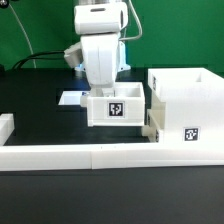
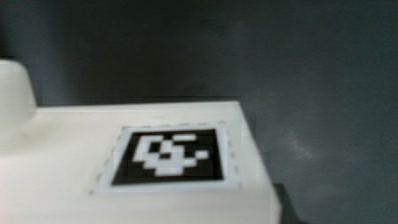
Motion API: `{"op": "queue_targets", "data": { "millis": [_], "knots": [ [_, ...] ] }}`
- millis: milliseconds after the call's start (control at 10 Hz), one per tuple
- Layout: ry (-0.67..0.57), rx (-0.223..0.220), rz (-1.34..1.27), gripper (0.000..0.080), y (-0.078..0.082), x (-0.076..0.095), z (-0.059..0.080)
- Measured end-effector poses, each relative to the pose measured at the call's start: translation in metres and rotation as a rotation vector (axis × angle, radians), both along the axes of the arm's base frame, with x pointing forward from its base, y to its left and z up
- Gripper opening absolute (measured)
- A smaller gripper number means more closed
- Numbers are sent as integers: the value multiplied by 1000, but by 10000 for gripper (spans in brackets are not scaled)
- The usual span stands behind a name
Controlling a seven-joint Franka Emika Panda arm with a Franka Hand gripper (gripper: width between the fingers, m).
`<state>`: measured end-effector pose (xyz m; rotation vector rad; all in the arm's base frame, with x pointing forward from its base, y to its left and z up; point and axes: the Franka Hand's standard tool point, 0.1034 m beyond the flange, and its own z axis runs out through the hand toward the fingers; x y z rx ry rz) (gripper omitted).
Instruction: Assemble drawer
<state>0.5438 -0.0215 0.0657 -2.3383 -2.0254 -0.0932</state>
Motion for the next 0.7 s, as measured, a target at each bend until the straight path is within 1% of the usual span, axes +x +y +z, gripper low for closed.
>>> {"op": "queue_targets", "data": {
  "millis": [200,400,700],
  "knots": [
    [1,-1,17,41,0,-1,-1],
    [5,-3,52,41,2,-2,-5],
    [7,-4,51,41,1,-3,-6]
  ]
}}
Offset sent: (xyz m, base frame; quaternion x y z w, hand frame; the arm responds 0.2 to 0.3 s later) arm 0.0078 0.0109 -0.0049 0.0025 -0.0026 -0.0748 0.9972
